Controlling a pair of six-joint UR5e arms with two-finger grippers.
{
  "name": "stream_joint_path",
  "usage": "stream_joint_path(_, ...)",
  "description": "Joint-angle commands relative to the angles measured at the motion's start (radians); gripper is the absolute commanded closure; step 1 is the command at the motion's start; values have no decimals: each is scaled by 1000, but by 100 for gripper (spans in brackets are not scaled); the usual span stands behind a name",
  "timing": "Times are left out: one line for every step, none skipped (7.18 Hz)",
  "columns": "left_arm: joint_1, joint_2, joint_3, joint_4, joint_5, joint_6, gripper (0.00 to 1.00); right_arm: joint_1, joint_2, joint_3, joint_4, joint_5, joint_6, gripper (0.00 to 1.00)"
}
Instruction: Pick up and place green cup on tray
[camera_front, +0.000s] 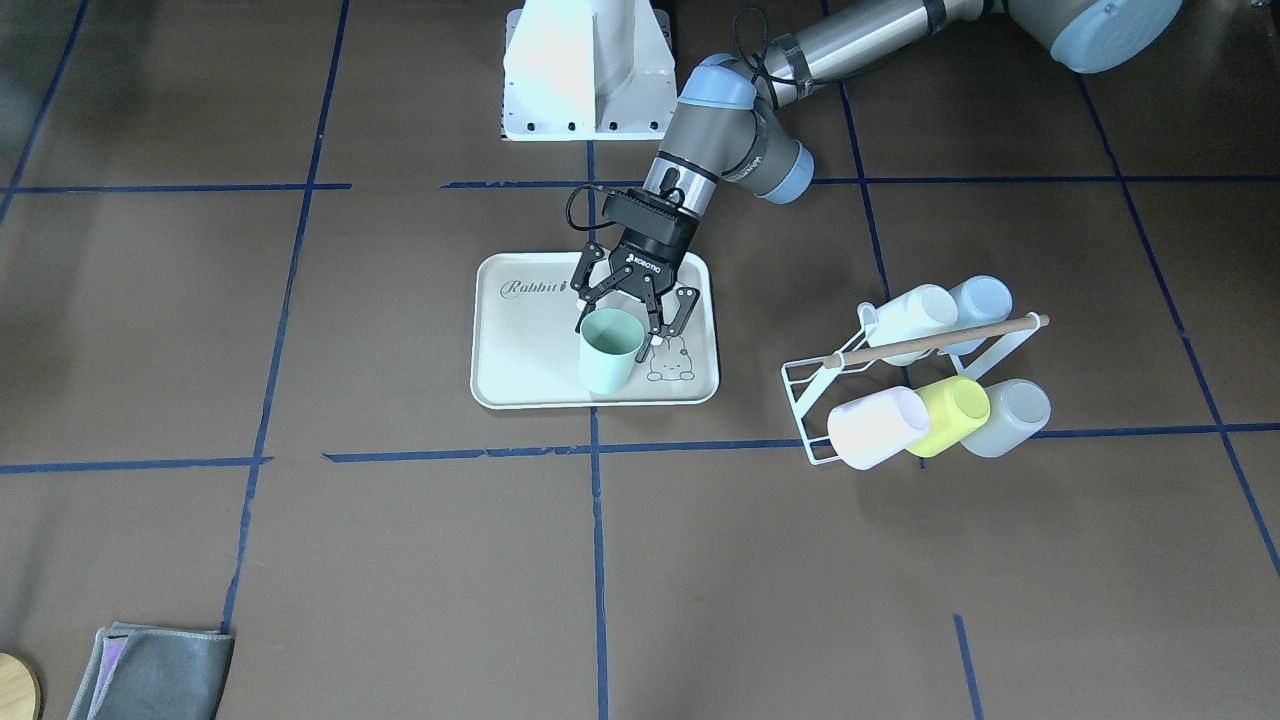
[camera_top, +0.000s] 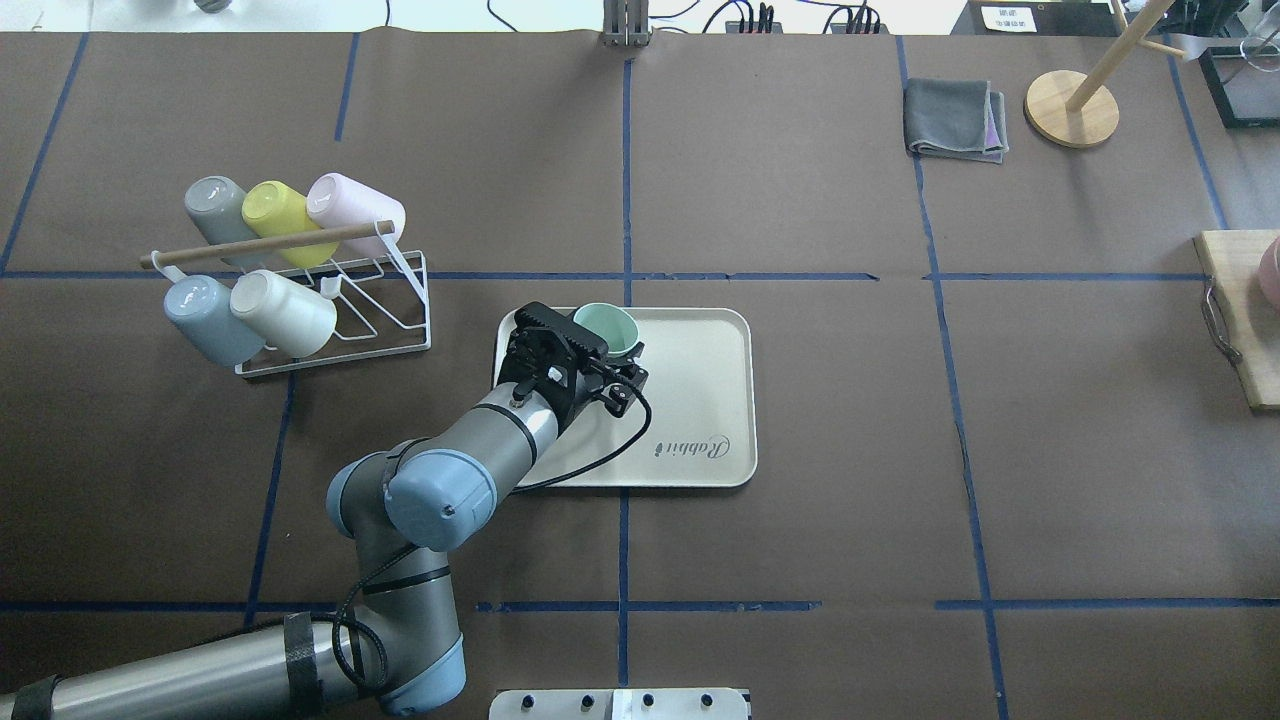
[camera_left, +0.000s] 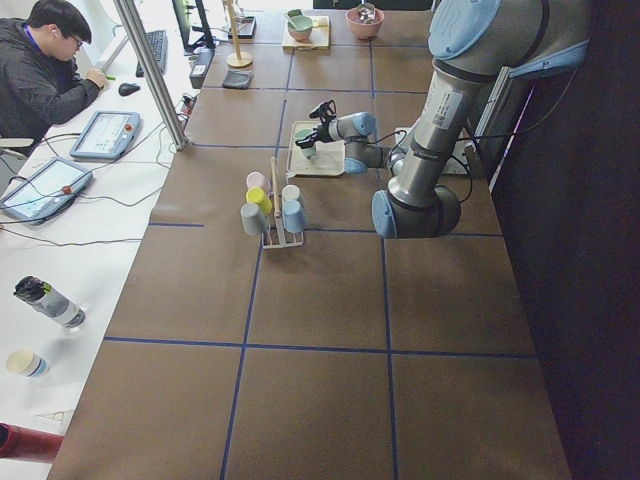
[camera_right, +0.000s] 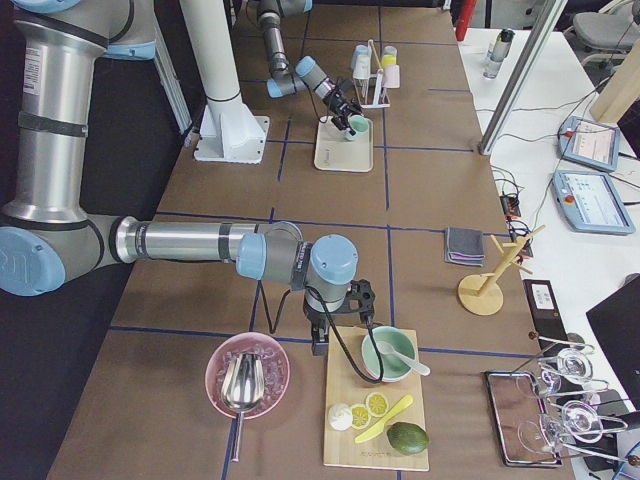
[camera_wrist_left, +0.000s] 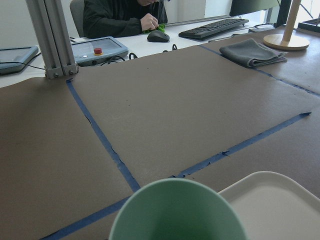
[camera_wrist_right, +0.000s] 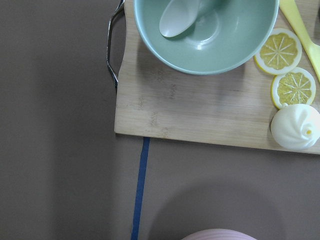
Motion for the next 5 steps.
stream_joint_path(10,-8,0,0,-1,0,15,0,-1,-1,0,1,0,0)
stream_joint_path(14,-7,0,0,-1,0,15,0,-1,-6,0,1,0,0)
stream_joint_path(19,-5,0,0,-1,0,14,0,-1,-9,0,1,0,0)
stream_joint_path(19,-2,1,0,-2,0,9,0,-1,-9,0,1,0,0)
stream_joint_path(18,-2,1,0,-4,8,0,0,-1,-9,0,1,0,0)
